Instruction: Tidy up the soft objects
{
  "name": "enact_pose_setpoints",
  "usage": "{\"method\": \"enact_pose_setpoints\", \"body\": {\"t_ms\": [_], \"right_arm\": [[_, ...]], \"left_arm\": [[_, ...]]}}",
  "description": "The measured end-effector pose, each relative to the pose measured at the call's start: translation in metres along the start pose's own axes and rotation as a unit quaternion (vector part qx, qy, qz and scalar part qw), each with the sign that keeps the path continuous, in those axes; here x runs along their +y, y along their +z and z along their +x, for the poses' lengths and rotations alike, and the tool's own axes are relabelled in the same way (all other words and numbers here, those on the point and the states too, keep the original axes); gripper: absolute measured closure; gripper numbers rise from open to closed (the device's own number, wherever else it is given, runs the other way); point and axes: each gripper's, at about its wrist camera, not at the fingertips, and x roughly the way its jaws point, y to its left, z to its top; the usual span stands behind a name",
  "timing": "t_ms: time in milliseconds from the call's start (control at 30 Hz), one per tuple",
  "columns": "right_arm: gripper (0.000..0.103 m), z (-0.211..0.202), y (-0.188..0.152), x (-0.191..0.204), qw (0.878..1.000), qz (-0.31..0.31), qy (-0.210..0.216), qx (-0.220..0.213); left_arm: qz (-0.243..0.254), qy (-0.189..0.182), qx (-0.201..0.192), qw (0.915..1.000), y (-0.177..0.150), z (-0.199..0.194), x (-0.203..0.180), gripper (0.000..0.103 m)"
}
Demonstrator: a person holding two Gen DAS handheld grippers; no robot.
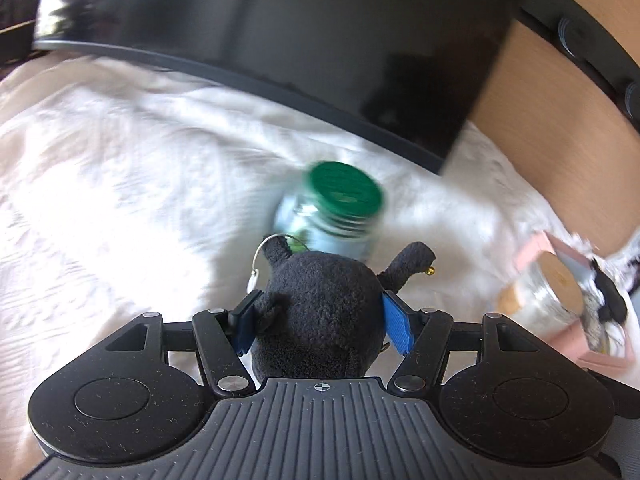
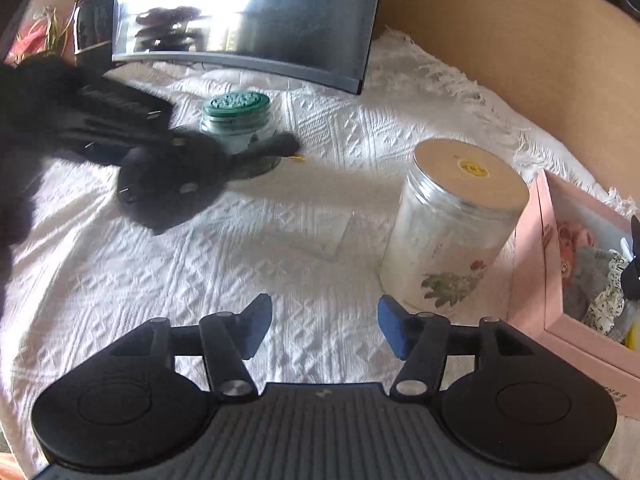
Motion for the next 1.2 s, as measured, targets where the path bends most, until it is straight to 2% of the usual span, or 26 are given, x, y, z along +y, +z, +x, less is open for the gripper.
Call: {"method": "enact_pose_setpoints", "body": {"t_ms": [167,333,467,633,767,867,967,1067,1133,1167,1200], "right_arm": [[0.04,0.017,0.013,0.019,1.0,0.006,0.008,-0.008],[0.037,0.05,0.036,0.039,0.999,-0.02,-0.04,-0.022],[0.037,0.076,0.045,0.032,0.998,0.03,-0.042,0.019],[0.032,0.082,0.041,0.04,0.996,0.043,-0.075,0.005],[0.032,0.082,0.041,0.04,0.995,0.05,-0.085,0.008],[0.032,0.076,0.036,0.034,0.992,0.086,-0.086,0.015],[0.029,0.076,0.03,0.022,0.986,0.14,-0.084,0.008],[0.029,0.082,0.033,0.025,0.986,0.138,-0.092,0.005],[0.034,0.083,0.034,0.032,0.988,0.121,-0.093,0.005],[0.042,0.082,0.035,0.033,0.99,0.114,-0.086,0.005],[0.042,0.08,0.036,0.034,0.991,0.105,-0.077,0.008]], "left_arm": [[-0.018,0.023,0.002,0.9996,-0.001,-0.01,0.027,0.035],[-0.014,0.017,0.012,0.9997,-0.007,-0.016,0.041,0.035],[-0.013,0.007,0.017,0.9997,-0.009,-0.017,0.048,0.035],[-0.002,0.001,0.019,0.9998,-0.009,-0.013,0.044,0.035],[0.013,-0.008,0.019,0.9997,-0.006,-0.011,0.035,0.035],[0.018,-0.01,0.021,0.9996,-0.007,-0.011,0.029,0.035],[0.019,-0.001,0.029,0.9994,-0.008,-0.007,0.028,0.035],[0.029,0.019,0.039,0.9986,-0.007,-0.003,0.024,0.035],[0.039,0.028,0.044,0.9979,-0.005,0.0,0.021,0.035],[0.042,0.029,0.045,0.9977,-0.005,0.0,0.02,0.035],[0.044,0.029,0.046,0.9976,-0.005,0.001,0.019,0.035]]}}
